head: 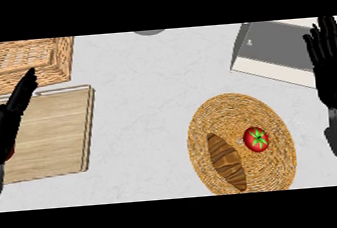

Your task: Pick the tomato from the placemat and place it in the tiered shelf

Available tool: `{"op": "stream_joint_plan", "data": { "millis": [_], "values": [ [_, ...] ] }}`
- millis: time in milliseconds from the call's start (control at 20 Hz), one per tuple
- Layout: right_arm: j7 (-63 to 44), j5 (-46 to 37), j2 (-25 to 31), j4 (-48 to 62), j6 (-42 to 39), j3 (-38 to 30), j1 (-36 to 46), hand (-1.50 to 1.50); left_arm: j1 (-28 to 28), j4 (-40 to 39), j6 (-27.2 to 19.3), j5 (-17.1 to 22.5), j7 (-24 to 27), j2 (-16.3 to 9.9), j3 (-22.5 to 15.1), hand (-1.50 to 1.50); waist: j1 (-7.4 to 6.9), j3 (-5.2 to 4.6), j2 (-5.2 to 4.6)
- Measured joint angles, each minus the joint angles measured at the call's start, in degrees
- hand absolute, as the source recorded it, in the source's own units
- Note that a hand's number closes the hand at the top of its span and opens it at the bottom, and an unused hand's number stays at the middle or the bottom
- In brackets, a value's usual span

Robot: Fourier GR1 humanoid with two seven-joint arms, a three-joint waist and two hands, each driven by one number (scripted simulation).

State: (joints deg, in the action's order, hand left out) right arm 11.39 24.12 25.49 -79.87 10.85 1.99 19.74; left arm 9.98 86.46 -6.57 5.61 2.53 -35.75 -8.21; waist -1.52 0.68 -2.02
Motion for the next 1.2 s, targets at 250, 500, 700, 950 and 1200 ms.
{"op": "stream_joint_plan", "data": {
  "millis": [250, 500, 700, 950, 1200],
  "values": [
    [-1.0, 1.7, 3.5, 3.4, -11.4, 1.7, 1.2, -1.50, 1.3, -1.7, -1.5, 0.0, -1.0, 6.3, -2.2, 0.00, 1.00, -0.79, 1.82],
    [-1.7, 2.2, 4.1, 6.2, -12.9, 2.0, -1.2, 1.50, 1.1, -1.9, -2.1, 1.7, -1.8, 10.7, -3.9, 0.00, 1.66, -0.90, 1.04],
    [4.0, -7.4, 3.0, 14.1, -3.7, 2.8, -3.3, -1.50, 1.5, -2.3, -3.3, 1.7, -3.0, 14.7, -6.0, 0.00, 1.10, -0.73, 1.09],
    [17.9, -5.6, -1.1, 25.7, -5.8, -2.4, -3.6, -1.50, 2.3, -3.9, -4.1, 1.0, -3.6, 17.7, -6.6, 0.00, 1.01, -0.57, 1.43],
    [20.4, -5.4, 2.9, 29.2, -18.3, -1.7, -2.6, -1.50, 1.9, -4.6, -4.6, -0.2, -3.2, 19.4, -7.0, 0.00, 1.05, -0.61, 1.76]
  ]
}}
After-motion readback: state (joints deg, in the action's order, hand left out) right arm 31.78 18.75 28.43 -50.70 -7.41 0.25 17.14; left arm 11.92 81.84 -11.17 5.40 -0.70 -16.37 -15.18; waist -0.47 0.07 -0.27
